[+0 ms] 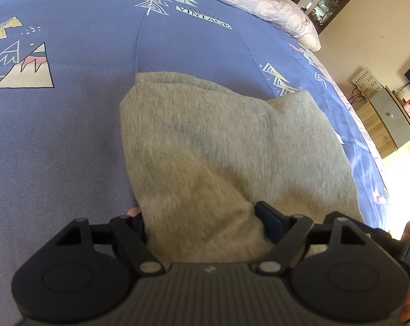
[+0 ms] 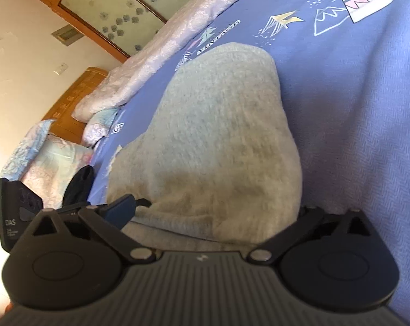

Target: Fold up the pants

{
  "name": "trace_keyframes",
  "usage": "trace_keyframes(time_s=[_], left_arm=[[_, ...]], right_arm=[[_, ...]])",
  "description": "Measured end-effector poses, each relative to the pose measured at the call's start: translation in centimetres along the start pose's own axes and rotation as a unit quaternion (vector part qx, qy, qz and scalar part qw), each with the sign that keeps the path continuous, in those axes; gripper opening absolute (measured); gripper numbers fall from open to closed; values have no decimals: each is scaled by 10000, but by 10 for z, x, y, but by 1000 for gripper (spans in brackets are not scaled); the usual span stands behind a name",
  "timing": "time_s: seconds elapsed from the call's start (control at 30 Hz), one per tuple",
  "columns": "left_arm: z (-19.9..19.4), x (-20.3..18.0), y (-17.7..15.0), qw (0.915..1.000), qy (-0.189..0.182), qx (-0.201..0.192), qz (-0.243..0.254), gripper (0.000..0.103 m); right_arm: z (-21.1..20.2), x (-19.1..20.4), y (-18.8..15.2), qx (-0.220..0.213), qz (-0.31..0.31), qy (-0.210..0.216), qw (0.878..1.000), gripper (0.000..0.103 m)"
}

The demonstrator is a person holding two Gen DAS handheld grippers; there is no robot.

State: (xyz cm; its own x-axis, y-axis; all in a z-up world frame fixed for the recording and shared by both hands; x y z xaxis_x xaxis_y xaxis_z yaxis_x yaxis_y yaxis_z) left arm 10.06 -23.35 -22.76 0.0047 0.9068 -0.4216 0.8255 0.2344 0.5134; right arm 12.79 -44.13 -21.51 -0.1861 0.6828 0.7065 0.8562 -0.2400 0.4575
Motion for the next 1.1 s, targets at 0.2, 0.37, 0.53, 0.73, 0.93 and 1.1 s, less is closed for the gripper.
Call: trace_keyframes(time_s=[0.2,0.37,0.53,0.73,0.93,1.1], left_arm=[[0,-1,0,10000,-4,-2,-4,80],[1,-1,1,10000,-28,34,-18,80],[2,0,1,10000,-39,37,-29,81],[2,0,1,10000,-32,16,-25,81],[2,0,0,10000,-38,-5,-9,82],[1,0,0,10000,-48,-13,-2,84]], right_arm=[[1,0,0,0,11,-17,10000,103],[2,1,1,62,66,-54,9999,103],[4,2,1,85,83,-107,9999,103],[5,4,-1,64,-14,-197,9998,103],[6,5,-3,26,-45,-253,9997,103],[8,6,-4,-5,-82,-317,9995,103]])
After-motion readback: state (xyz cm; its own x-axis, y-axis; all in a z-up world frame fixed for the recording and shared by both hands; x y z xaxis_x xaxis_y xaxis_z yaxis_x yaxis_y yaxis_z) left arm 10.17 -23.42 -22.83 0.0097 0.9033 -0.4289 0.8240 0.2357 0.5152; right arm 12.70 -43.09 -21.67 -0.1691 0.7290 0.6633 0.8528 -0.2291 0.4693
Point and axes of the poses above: each gripper's, at about its wrist camera, not at the fingertips, and z roughly the way its jaws point, x to its left, y to its top, the point moved 10 cm from there along z, roughly the way its jaws point, and after that the axes turned 5 degrees about z, right-handed, at the moved point
